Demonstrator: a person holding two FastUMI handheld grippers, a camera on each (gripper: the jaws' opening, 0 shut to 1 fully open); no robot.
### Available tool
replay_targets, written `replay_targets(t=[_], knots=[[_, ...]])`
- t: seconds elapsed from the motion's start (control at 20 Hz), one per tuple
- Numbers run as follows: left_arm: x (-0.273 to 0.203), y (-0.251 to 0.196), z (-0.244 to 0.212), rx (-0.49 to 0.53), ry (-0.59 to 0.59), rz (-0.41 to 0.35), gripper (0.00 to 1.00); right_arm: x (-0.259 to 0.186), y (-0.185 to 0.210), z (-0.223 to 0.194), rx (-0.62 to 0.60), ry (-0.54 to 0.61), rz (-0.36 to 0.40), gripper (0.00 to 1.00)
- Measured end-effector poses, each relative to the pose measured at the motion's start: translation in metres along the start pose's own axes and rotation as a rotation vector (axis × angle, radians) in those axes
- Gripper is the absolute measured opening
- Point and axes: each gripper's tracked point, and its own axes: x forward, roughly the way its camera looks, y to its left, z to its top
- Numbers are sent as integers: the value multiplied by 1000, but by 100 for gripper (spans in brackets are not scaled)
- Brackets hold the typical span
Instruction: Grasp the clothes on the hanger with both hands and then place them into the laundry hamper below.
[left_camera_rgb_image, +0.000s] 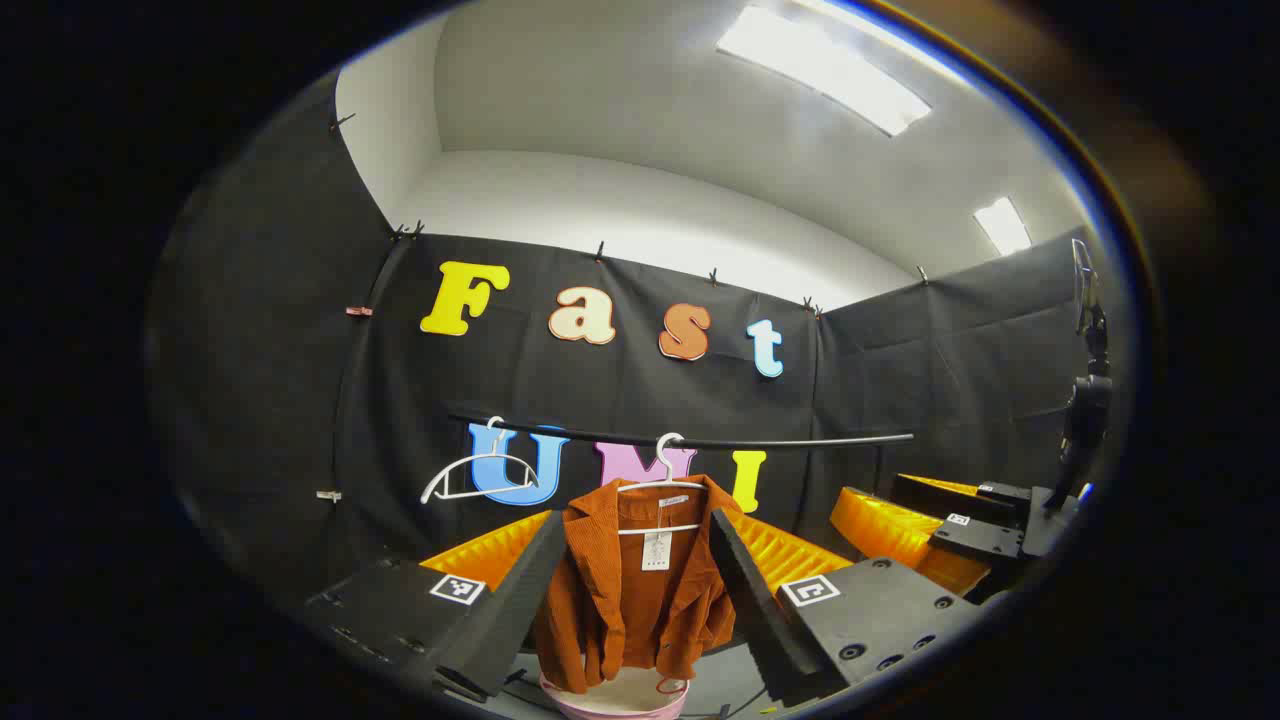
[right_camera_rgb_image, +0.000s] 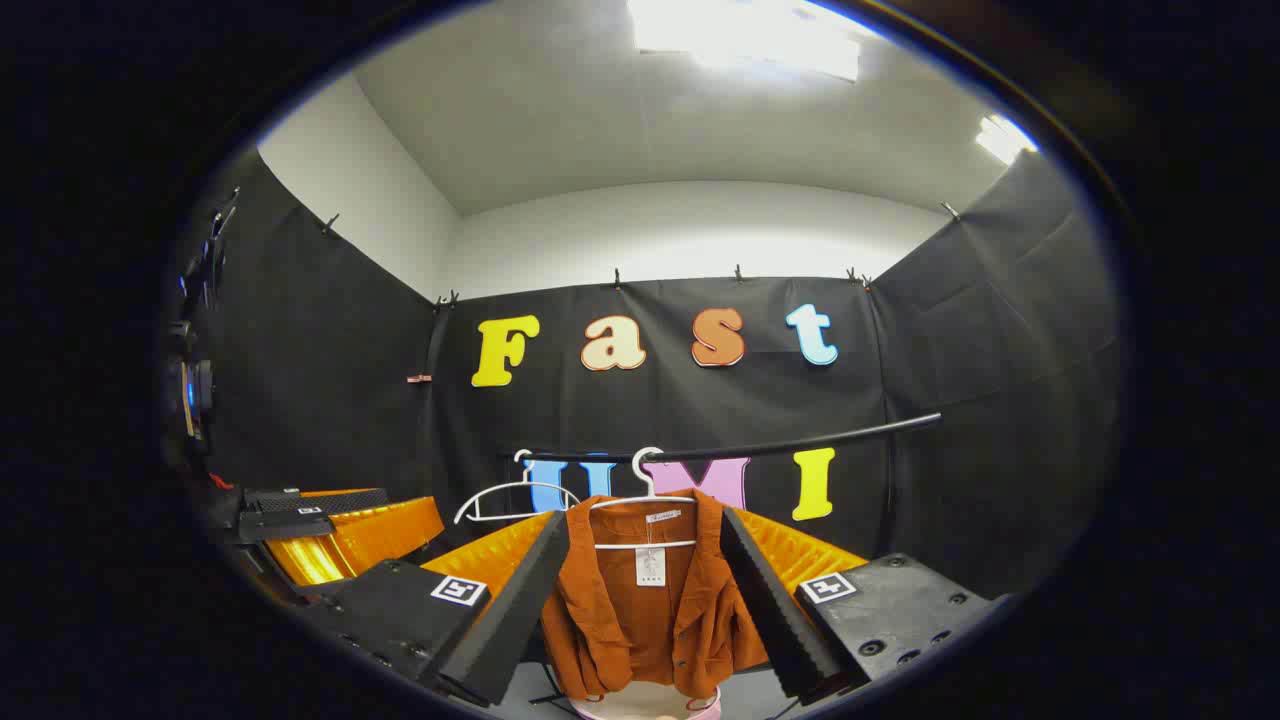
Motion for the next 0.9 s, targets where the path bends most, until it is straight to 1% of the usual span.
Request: replay_targets(t=[0.2, 0.25, 0.3, 0.4, 0.7, 0.9], knots=[[0, 3, -1, -16, 9, 3, 92, -1, -2, -4, 12, 18, -4, 98], [1, 4, 0, -19, 10, 6, 92, 0, -3, -5, 13, 22, -7, 96], [1, 6, 0, -20, 9, 12, 92, -1, -4, -5, 12, 24, -9, 98], [3, 8, 0, -27, 7, 21, 92, 1, -5, -7, 11, 30, -10, 98], [11, 9, -4, -75, 13, 11, 92, 8, -5, -10, 1, 38, -7, 98], [14, 16, -7, -80, 12, 12, 92, 13, -3, -13, 2, 38, -8, 98]])
